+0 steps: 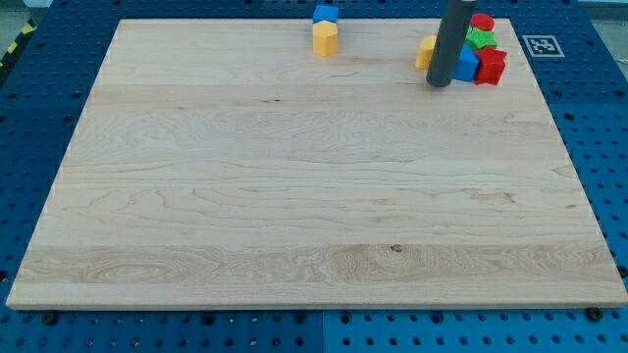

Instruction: Move the yellow heart towards the centre

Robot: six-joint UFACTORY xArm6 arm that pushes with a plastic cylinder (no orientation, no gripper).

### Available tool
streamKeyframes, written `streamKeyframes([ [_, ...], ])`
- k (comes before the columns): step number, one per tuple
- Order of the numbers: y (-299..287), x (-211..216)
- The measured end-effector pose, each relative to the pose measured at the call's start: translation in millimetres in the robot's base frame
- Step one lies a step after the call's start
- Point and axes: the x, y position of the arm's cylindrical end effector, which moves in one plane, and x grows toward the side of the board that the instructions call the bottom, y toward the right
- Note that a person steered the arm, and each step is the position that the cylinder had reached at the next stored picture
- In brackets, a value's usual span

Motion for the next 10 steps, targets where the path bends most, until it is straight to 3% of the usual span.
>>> streamKeyframes([
  [4,0,3],
  [5,-32,6],
  [7,-216,-17],
  [8,-247,-54],
  [10,-223,-48],
])
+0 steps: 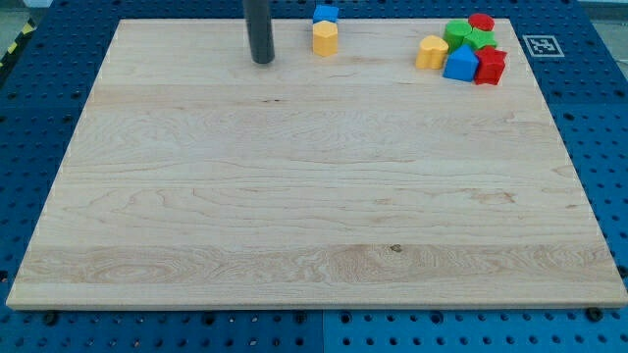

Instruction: Move the yellow heart towards the centre

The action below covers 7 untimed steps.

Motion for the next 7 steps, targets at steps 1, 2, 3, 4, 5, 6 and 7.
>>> streamKeyframes([
  [1,60,1],
  [2,104,1],
  [3,117,1],
  [4,139,-7],
  [5,152,-34],
  [6,158,-61],
  [7,188,-76],
])
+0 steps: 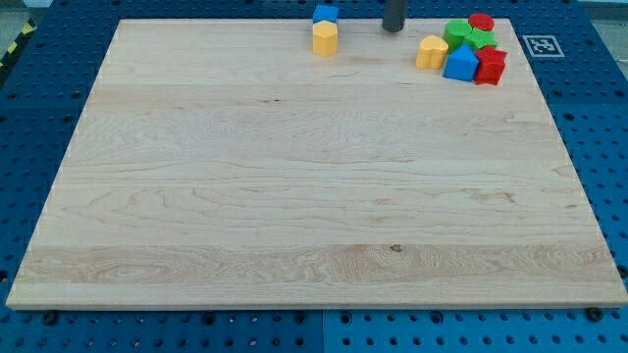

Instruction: Move the yellow heart towards the centre

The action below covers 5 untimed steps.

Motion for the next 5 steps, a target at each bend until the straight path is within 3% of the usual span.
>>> streamKeyframes([
  [3,56,28],
  [5,33,43],
])
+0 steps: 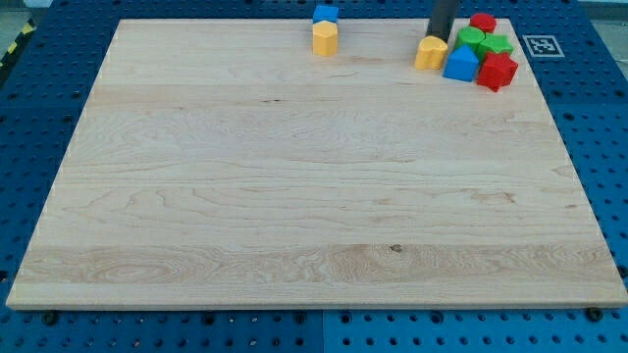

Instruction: Move the yellow heart towards the centre

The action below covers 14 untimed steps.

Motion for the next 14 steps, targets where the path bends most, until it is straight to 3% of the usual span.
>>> streamKeyframes([
  [2,-35,37],
  [4,-21,0],
  [6,7,25],
  [10,5,135],
  [12,-34,165],
  [13,-41,166],
  [14,-42,135],
])
